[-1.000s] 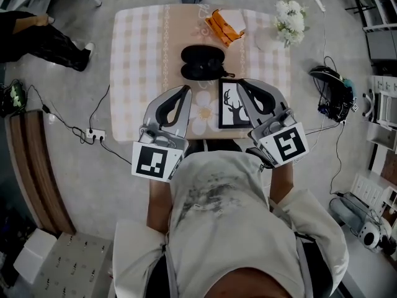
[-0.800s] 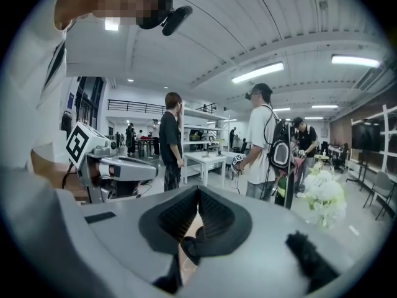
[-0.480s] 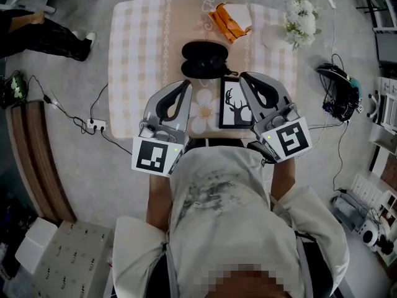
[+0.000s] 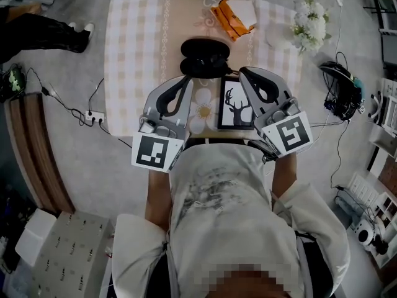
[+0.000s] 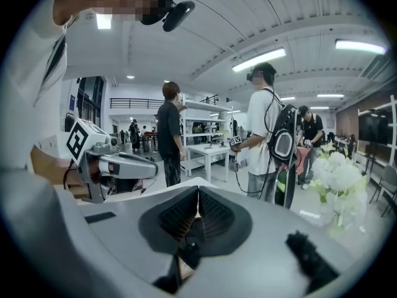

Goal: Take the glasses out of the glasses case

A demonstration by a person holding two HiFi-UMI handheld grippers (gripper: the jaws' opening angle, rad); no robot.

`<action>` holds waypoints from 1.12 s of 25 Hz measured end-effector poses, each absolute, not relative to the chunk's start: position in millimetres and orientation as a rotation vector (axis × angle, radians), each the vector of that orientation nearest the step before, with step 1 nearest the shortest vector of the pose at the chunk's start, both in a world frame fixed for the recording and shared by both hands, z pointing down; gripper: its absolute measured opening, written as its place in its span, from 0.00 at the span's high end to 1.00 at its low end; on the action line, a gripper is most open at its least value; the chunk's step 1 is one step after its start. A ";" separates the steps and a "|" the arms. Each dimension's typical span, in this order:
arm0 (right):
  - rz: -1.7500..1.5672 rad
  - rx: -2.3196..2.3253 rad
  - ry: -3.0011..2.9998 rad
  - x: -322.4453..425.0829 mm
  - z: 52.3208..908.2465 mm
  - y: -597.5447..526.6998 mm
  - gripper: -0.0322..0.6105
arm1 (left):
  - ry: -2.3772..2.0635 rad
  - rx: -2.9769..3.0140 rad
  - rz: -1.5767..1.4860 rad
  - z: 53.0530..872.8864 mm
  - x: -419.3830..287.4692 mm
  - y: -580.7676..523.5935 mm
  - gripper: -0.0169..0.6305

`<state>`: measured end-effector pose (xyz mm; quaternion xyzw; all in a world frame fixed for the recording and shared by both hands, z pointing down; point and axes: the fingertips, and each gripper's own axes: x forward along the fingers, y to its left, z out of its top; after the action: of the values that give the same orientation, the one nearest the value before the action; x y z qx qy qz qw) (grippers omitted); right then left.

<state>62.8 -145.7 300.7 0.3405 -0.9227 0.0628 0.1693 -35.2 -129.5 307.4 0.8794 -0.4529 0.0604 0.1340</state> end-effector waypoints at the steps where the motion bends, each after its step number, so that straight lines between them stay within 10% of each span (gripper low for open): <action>1: 0.178 0.961 -2.623 62.7 302.7 -148.2 0.92 | -1.312 2.545 0.181 309.7 -34.4 -131.4 0.96; 28: 0.206 0.812 -2.547 58.4 378.5 -179.1 0.92 | -1.220 2.482 0.265 372.5 -13.8 -156.1 0.96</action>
<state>58.4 -179.1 378.5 0.2948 -0.9249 0.0748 0.2283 -13.8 -156.1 372.5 0.8787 -0.4319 0.0939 0.1806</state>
